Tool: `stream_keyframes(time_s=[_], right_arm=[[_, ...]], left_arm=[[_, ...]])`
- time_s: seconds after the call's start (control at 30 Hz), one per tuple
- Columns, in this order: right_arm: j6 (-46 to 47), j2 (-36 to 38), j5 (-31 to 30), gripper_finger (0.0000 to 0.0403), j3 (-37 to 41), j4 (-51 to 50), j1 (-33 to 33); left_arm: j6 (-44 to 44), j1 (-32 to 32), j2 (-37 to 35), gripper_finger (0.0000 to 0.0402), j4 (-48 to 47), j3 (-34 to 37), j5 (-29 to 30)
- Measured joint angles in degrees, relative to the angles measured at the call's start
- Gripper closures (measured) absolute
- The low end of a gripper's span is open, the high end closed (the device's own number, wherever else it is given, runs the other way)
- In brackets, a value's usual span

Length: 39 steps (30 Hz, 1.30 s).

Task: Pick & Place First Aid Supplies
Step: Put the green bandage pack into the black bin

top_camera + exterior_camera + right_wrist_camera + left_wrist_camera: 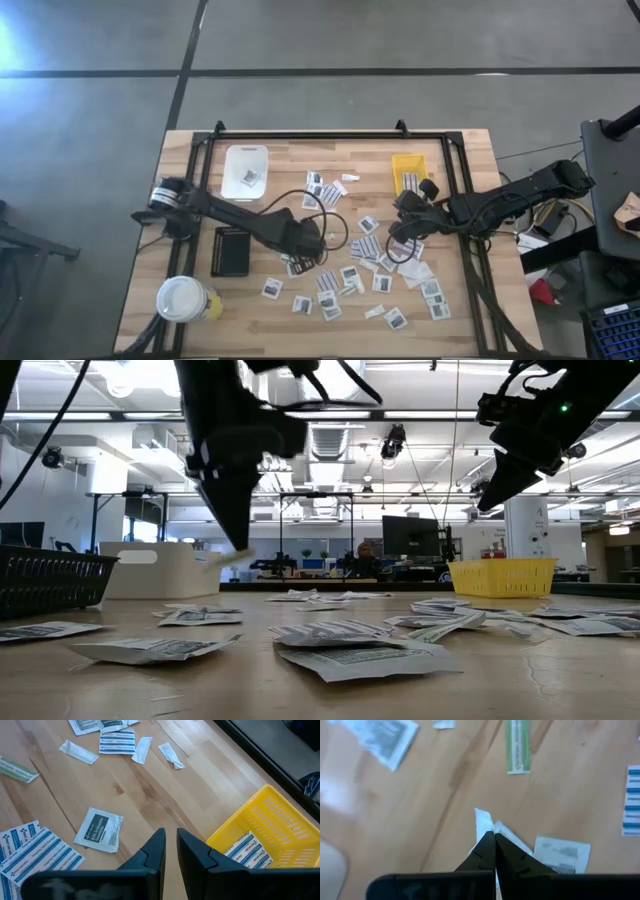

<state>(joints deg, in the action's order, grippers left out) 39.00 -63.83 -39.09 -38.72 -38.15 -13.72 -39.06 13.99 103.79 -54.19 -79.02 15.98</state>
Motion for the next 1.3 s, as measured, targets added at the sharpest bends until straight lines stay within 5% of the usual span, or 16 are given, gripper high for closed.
stream_keyframes(time_s=[0.8,1.3], right_arm=[[0.0,0.0,0.0,0.036,0.1,0.1,0.0],[0.0,0.0,0.0,0.036,0.2,0.3,0.0]], left_arm=[[-26.0,6.9,-13.9,0.0402,-28.4,0.6,-6.1],[-38.1,12.2,-14.0,0.0402,-27.7,10.4,-13.5]])
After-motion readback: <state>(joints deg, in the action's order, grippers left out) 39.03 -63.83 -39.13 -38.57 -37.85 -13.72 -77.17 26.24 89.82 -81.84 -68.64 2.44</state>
